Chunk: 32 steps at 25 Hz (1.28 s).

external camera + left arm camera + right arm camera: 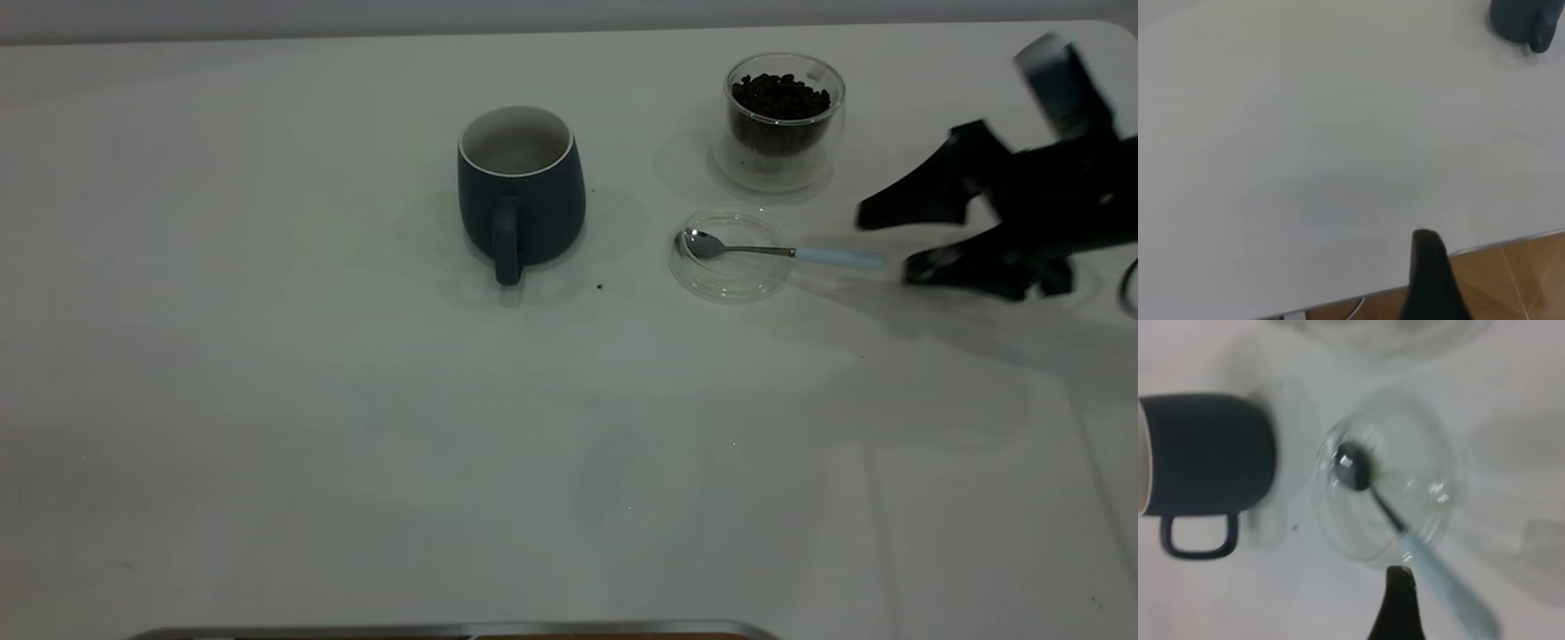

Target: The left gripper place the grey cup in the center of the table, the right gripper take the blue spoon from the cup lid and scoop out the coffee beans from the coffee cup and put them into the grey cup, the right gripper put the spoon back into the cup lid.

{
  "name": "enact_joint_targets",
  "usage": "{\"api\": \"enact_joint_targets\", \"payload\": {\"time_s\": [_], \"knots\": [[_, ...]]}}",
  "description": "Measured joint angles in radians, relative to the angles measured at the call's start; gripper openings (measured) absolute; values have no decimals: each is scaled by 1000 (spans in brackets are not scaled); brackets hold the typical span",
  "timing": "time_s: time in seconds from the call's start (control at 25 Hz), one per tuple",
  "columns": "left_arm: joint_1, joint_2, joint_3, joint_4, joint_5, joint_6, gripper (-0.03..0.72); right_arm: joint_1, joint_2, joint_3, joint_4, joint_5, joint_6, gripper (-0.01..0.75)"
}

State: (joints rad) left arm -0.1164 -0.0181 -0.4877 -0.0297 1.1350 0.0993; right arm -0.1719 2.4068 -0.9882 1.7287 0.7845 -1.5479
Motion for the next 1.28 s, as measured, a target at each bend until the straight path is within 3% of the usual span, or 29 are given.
{"api": "enact_joint_targets", "payload": {"time_s": [0.2,0.36,0.72,0.92,1.28], "knots": [[0,0,0,0,1,0,567,-57,-159,0,-131,-113,17,683],[0,0,0,0,1,0,567,-63,-345,1,-298,-146,144,675],[0,0,0,0,1,0,567,24,-895,11,-692,-40,613,655],[0,0,0,12,1,-5,567,34,-1160,37,-943,13,872,639],[0,0,0,15,1,-11,567,34,-1600,248,-1210,81,1092,614]]}}
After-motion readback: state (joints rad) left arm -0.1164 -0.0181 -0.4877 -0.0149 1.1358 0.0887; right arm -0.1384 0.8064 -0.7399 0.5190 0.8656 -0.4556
